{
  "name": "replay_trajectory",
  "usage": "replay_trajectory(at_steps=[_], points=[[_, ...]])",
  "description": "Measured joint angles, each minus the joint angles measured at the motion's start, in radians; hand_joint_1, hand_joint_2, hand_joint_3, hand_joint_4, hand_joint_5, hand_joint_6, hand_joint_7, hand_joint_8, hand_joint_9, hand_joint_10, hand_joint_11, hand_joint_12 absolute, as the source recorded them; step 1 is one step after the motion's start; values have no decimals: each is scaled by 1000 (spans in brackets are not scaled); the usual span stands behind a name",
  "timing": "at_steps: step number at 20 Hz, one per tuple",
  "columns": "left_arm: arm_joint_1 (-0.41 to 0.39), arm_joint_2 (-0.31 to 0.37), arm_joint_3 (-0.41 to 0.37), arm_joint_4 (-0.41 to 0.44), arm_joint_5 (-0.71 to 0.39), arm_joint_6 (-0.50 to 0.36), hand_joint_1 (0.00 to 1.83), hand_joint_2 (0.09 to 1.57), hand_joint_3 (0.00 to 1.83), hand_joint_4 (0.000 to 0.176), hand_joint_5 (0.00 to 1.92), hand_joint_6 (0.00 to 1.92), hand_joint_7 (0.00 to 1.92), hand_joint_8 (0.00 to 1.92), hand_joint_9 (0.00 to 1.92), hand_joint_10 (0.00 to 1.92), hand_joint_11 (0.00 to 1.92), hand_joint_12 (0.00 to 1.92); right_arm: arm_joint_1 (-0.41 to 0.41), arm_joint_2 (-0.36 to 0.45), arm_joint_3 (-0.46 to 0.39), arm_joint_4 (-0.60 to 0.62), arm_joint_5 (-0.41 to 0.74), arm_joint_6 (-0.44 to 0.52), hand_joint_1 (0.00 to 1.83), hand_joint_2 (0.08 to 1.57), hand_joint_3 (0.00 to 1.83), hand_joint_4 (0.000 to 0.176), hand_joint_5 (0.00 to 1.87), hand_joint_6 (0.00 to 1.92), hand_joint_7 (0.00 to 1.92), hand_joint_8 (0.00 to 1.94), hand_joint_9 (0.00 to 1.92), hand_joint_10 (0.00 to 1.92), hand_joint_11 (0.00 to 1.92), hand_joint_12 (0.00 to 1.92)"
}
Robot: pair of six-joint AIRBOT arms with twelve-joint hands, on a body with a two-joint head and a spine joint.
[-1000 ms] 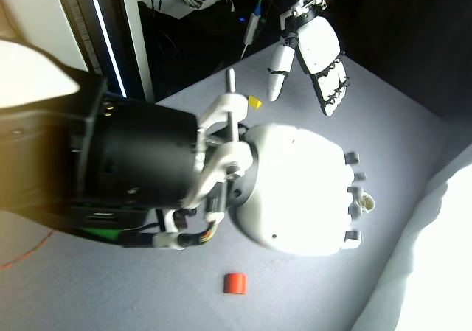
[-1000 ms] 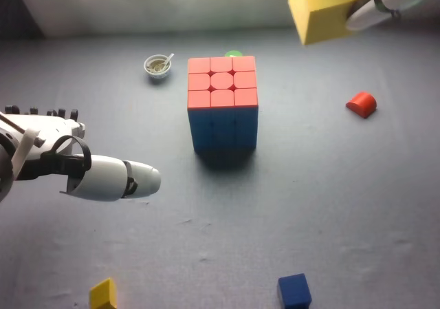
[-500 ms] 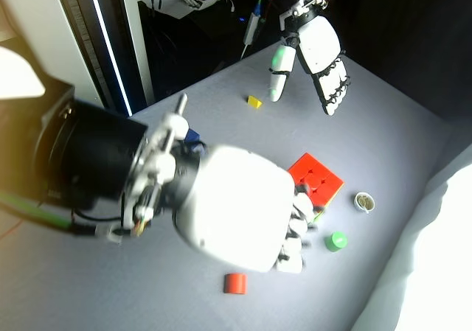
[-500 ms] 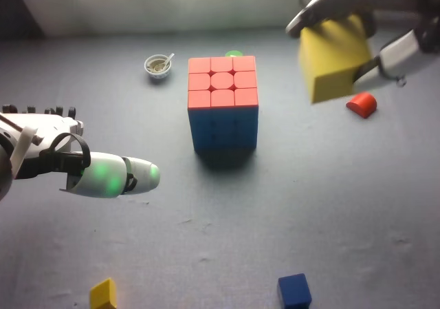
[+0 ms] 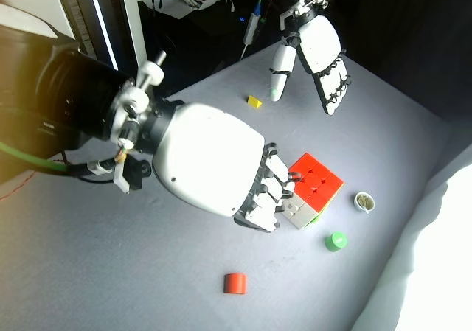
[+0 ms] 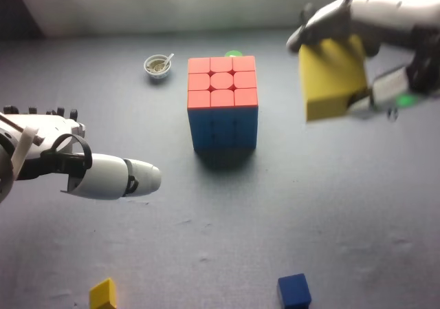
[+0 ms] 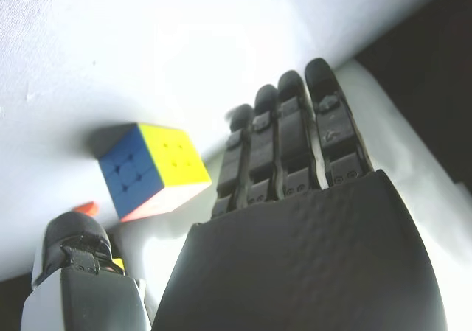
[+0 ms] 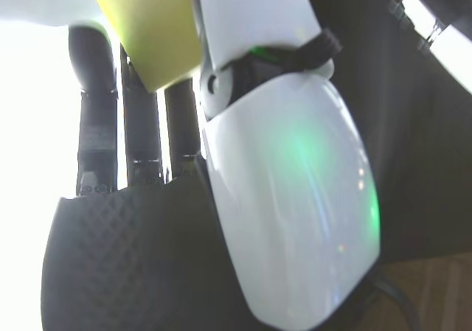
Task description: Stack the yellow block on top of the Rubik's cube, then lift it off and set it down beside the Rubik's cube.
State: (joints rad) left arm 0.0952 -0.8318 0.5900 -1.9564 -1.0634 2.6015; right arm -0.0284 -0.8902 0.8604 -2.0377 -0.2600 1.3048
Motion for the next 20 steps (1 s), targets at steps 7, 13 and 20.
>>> replay_trajectory(at_steps=[7, 13, 20], points=[[-2, 0, 0, 2, -6, 0, 0, 933, 4, 0, 77, 1, 125, 1, 115, 1, 2, 347, -151, -1, -45, -249, -29, 317, 1347, 1206, 0, 0, 726, 1275, 878, 1210, 698, 1494, 437, 1724], [-8, -2, 8, 2, -10, 0, 16, 936, 3, 0, 79, 6, 119, 7, 114, 6, 11, 348, -195, -60, -62, -262, -58, 388, 1348, 1205, 1, 0, 730, 1253, 877, 1226, 697, 1497, 446, 1729], [-16, -2, 8, 0, -5, 0, 0, 946, 3, 0, 79, 2, 123, 3, 113, 2, 1, 356, -275, -76, -58, -473, -150, 790, 1341, 1222, 0, 0, 712, 1319, 847, 1256, 662, 1528, 410, 1755]])
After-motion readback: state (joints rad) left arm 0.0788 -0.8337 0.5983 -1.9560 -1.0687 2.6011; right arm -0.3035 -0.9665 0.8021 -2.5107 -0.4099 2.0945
